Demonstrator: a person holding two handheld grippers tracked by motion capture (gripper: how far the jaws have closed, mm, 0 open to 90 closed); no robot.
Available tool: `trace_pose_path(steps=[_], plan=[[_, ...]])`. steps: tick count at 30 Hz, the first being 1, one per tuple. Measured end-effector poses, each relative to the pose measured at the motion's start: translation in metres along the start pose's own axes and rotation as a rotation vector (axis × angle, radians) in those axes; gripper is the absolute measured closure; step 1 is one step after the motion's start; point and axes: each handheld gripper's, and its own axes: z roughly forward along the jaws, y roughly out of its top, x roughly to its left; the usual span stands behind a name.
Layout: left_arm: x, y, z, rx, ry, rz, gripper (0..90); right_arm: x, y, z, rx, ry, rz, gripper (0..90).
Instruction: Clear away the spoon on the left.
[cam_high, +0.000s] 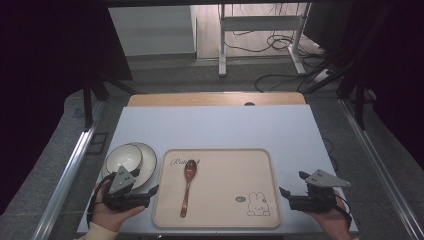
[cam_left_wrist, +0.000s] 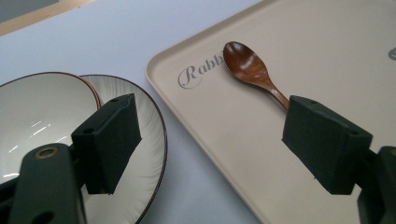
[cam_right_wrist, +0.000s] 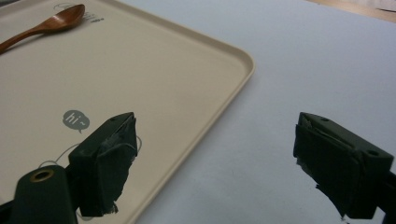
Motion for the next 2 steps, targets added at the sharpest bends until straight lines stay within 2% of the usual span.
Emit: trace_pose_path(steps=[2], plan=[[-0.0006,0.0009,-0.0002,-0.003,0.003,-0.001,18.9,-0.0008,0.0005,0.0006,-0.005,0.003,0.006,13.9]])
